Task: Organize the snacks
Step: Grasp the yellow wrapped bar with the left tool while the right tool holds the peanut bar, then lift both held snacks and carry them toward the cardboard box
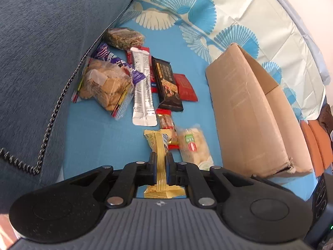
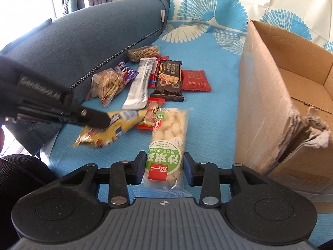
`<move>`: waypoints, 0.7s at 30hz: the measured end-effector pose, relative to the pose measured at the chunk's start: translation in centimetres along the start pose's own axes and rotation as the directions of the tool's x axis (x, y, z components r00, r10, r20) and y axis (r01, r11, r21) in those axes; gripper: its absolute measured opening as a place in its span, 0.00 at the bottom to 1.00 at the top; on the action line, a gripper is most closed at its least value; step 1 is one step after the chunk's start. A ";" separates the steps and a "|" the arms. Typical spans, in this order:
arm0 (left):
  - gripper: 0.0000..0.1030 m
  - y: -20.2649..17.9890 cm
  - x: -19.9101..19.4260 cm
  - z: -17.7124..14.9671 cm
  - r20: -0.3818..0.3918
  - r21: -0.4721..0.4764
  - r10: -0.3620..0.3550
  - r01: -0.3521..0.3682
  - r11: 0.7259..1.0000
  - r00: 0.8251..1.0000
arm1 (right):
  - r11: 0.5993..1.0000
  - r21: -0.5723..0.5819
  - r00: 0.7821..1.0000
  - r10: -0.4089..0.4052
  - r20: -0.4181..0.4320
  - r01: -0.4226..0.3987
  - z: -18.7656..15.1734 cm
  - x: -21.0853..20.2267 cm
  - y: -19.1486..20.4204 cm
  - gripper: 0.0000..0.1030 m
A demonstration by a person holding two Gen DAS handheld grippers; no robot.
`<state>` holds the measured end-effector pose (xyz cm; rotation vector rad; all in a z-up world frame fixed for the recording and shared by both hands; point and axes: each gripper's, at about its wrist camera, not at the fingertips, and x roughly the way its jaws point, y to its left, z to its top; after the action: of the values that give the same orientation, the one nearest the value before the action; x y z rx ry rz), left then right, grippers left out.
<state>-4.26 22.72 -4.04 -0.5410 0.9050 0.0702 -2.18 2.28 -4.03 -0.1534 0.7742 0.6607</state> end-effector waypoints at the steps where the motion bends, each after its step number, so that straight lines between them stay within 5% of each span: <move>1: 0.08 0.0 0.0 0.0 -0.009 -0.001 0.005 -0.005 1.000 1.000 | 1.000 0.002 1.000 0.001 0.002 -0.001 0.0 -0.1 0.0 0.38; 8: 0.11 -0.4 1.3 -0.1 -0.097 0.019 0.054 -0.052 0.998 0.994 | 1.000 0.022 1.000 0.015 -0.014 -0.015 0.2 0.0 -0.3 0.40; 21: 0.22 -0.6 3.5 0.1 -0.112 0.014 0.058 -0.057 0.998 0.992 | 0.998 0.054 1.000 0.026 -0.016 -0.025 0.7 1.0 -0.4 0.51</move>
<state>-1.86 21.62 -6.40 -0.5126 1.0304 0.0876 -0.97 2.70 -4.29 -0.1005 0.8101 0.6629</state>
